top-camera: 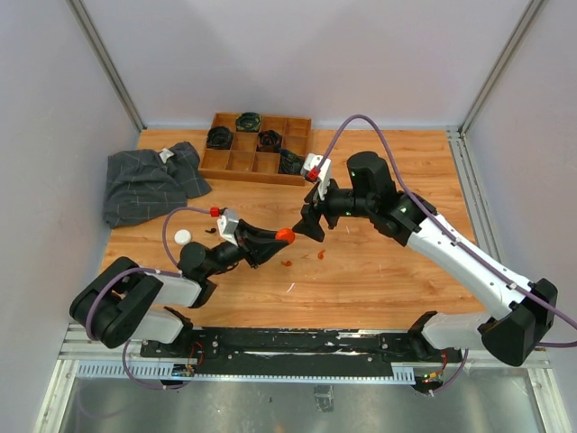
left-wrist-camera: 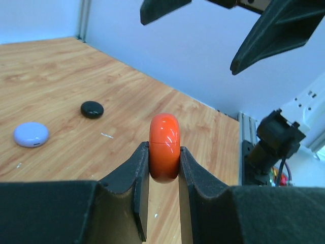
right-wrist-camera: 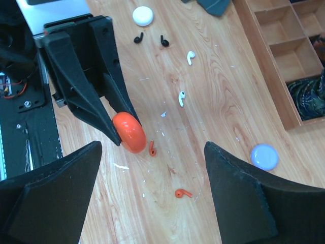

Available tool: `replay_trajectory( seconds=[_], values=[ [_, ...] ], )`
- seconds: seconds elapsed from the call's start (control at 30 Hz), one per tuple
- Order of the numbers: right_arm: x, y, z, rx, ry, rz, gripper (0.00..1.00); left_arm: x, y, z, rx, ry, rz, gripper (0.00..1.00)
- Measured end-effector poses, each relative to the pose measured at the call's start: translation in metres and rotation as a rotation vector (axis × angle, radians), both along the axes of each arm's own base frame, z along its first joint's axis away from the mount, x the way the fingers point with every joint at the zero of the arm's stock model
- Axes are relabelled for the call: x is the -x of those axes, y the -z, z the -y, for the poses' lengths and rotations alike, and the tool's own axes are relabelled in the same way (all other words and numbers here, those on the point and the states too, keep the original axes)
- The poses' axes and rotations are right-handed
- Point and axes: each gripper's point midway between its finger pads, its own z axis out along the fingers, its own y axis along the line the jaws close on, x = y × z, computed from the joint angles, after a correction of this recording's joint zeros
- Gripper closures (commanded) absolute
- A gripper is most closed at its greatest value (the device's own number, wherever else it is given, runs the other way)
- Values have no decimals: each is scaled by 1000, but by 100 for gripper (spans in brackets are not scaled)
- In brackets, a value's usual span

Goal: Insert the wireless bluetooth earbuds into the charging case
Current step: Pick up the charging case at the center of the board, then open the charging case.

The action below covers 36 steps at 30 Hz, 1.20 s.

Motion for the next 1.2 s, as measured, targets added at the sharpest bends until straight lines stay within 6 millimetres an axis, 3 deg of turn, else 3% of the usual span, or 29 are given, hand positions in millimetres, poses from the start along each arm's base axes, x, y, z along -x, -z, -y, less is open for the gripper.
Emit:
replay_trajectory(
  seconds=[0.3,0.57,0.7,0.9,1.2],
  values=[
    [20,2,-7,14,-159,100,17,14,3,1,-66,67,122,100],
    [30,20,-13,55,-229,151,17,32,-51,-13,-22,30,400,100],
    [38,21,-23,62,-270,184,17,38,-65,-19,-18,3,481,100],
    [47,17,-34,52,-312,231,17,38,-59,-21,-51,-10,492,100],
    [39,7,-40,33,-283,288,17,38,-48,-20,-88,-3,476,100]
  ],
)
